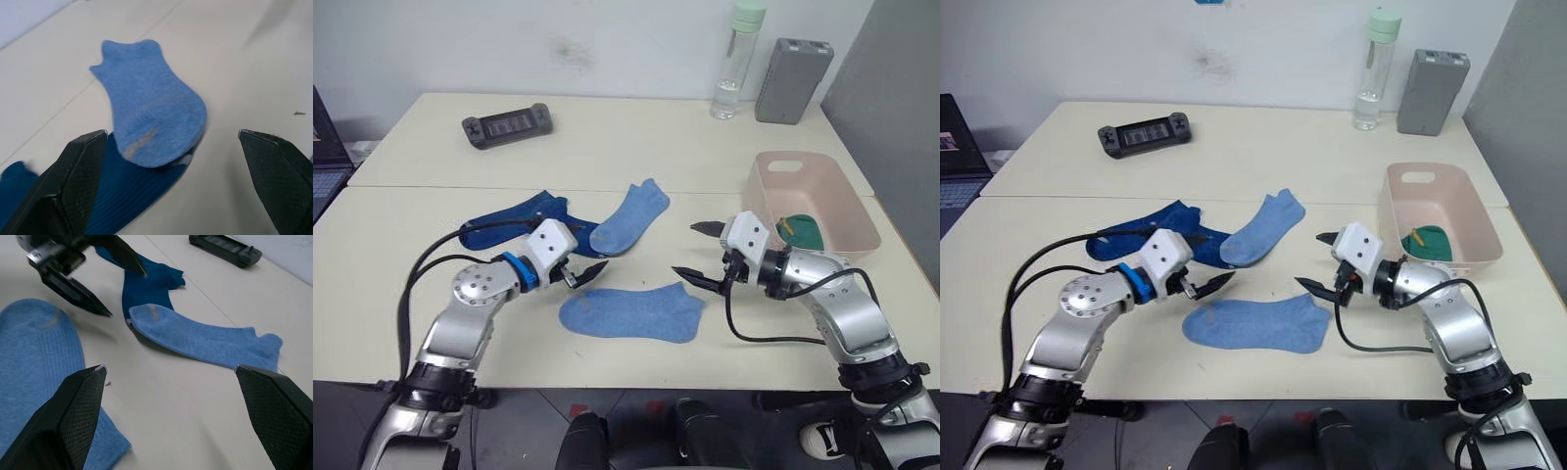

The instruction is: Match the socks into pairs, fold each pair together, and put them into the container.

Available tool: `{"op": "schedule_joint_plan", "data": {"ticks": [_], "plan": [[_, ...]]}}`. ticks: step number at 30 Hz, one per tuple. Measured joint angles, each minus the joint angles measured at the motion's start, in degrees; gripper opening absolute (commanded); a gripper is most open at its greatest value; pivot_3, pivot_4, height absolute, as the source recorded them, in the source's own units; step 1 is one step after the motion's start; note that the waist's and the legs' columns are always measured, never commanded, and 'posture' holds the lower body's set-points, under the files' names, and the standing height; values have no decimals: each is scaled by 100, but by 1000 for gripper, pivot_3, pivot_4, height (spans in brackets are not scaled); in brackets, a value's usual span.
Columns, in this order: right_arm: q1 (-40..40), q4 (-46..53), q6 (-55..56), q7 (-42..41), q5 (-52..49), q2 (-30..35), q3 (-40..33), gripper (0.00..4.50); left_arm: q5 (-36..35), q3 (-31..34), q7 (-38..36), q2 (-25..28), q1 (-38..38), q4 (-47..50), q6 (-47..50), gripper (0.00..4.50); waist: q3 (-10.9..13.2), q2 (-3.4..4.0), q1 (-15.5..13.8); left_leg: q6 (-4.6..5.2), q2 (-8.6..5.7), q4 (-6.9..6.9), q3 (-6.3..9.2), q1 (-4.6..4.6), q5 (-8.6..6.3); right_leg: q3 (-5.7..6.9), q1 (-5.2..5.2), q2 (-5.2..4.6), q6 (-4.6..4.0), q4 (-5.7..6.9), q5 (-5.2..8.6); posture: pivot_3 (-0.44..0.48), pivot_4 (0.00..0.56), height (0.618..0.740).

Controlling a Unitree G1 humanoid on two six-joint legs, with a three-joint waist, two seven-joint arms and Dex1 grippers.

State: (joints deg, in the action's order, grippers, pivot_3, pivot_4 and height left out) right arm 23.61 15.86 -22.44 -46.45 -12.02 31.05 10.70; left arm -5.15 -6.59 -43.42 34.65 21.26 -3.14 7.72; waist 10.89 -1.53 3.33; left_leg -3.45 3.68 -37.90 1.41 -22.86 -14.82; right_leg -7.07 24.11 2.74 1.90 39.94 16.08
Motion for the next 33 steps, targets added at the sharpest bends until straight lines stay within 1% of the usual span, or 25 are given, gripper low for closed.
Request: {"op": "schedule_joint_plan", "data": {"ticks": [2, 3, 6, 10, 16, 18, 22, 25, 28, 31, 33], "plan": [[12, 132, -85, 44, -1, -12, 9, 4500, 215, -173, 16, -105, 206, -367, -121, 4477, 0, 0, -9, 0, -1, -3, 0, -3, 0, 0, -1, 0, 0, -1, 0, 0, 150, 740], [13, 151, -89, 45, -2, -15, 9, 4500, 234, -191, 17, -107, 218, -398, -139, 4477, 0, 0, -8, 0, -1, -3, -1, -3, 0, 0, 0, 0, 0, -1, 0, 0, 150, 740], [13, 184, -173, 95, -2, -18, 8, 4500, 350, -215, 51, -264, 351, -580, -236, 3875, 0, 0, -15, 0, 0, -3, 1, -4, 0, 1, -1, -1, 0, 0, 0, 0, 150, 740], [47, 183, -209, 150, -2, -23, 8, 4500, 501, -220, 90, -339, 448, -631, -432, 2552, 0, 0, -6, 0, 0, -2, -1, -1, 0, -1, -1, -1, 0, 0, 0, 0, 150, 740], [224, 163, -210, 152, 5, -82, 14, 4500, 647, -271, 93, -365, 542, -772, -457, 563, 0, 0, -10, 0, -1, -3, 1, -3, 0, 1, -1, -1, 0, 0, 0, 0, 150, 740], [238, 125, -208, 151, 21, -82, 18, 4500, 657, -271, 92, -365, 547, -826, -453, 37, 0, 0, -12, 0, -1, -3, 1, -3, 0, 1, -1, -1, 0, 0, 0, 0, 150, 740], [277, -5, -206, 150, 63, -92, 18, 4500, 622, -270, 19, -394, 552, -845, -488, 37, 0, 0, -13, 0, -1, -3, 1, -3, 0, 1, -1, -1, 0, 0, -1, 0, 150, 740], [314, -61, -174, 144, 81, -112, 19, 4500, 595, -270, -98, -456, 551, -787, -695, 37, 0, 0, -11, 0, 0, -2, 0, -3, 0, 0, -1, -1, -2, 0, -1, 0, 150, 740], [360, -174, -135, 137, 175, -98, 21, 4500, 486, -263, -310, -362, 467, -451, -874, 37, 0, 0, -7, 0, 0, -1, 0, -2, 0, 0, -1, -1, -2, 1, -2, 0, 150, 740], [467, -359, -79, 59, 174, -23, -29, 4500, 156, -172, -784, 83, -20, 233, -905, 37, 0, 0, 39, 0, 2, 2, -2, 0, 0, -3, 0, -1, -4, 2, -2, 0, 150, 740], [530, -489, -29, 17, 174, 23, -73, 4500, 68, -65, -983, 391, -269, 484, -891, 37, 0, 0, 36, 0, 2, 2, 1, 2, 0, 1, 0, 0, 0, 2, 0, 0, 150, 740]]}}
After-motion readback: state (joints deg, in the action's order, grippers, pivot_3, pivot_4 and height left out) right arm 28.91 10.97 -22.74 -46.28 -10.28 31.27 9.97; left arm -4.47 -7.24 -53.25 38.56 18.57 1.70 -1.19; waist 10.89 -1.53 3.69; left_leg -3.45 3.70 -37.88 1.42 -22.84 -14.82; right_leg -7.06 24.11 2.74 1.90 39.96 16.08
